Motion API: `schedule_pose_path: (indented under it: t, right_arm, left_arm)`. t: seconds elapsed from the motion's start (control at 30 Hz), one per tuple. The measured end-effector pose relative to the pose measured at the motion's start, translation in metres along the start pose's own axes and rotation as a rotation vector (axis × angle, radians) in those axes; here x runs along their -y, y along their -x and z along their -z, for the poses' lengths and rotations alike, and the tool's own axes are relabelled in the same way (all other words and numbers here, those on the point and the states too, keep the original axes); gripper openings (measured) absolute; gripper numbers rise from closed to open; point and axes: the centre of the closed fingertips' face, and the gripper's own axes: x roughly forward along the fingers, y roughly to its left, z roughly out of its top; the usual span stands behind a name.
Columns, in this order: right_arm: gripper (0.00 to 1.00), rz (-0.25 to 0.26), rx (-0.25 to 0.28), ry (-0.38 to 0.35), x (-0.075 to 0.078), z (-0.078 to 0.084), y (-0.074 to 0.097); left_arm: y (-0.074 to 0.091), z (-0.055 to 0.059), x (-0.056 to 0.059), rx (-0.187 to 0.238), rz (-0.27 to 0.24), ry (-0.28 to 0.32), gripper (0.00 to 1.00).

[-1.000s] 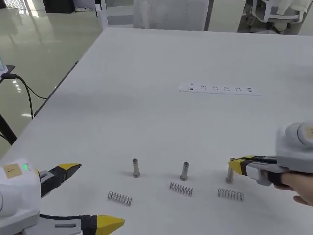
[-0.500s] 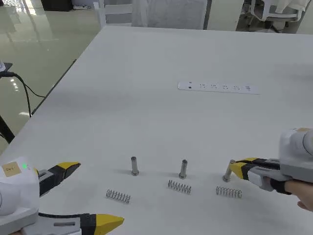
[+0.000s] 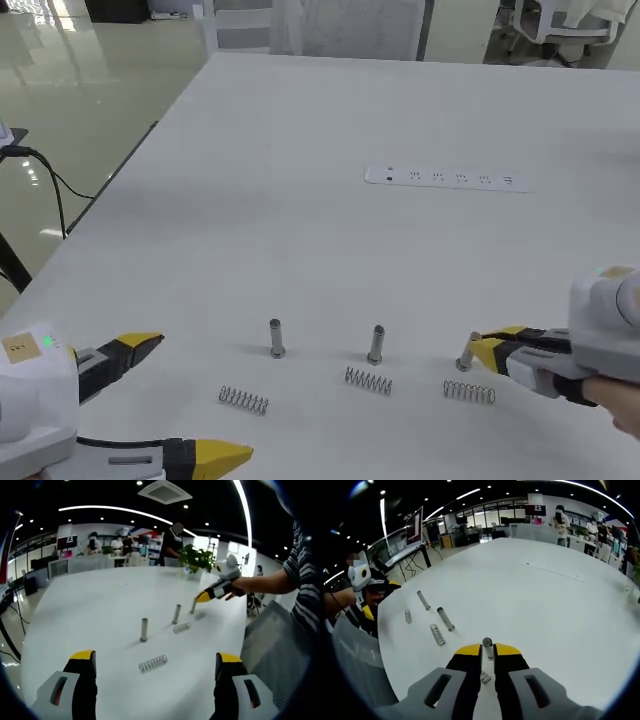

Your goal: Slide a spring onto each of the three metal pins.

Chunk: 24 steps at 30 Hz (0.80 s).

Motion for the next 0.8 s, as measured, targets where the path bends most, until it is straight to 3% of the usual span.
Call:
schedule_pose_path:
  t: [0.37, 0.8]
  right_arm:
    - [0.16, -0.005, 0.028, 0.002, -0.002, -0.009, 0.011]
    - [0.19, 0.019, 0.031, 0.087, 0.021, -0.018, 0.035]
  left_arm:
    - [0.000, -0.001, 0.001, -0.001, 0.012, -0.001, 0.96]
    - [-0.002, -0.005, 0.004, -0.004, 0.038, -0.019, 0.97]
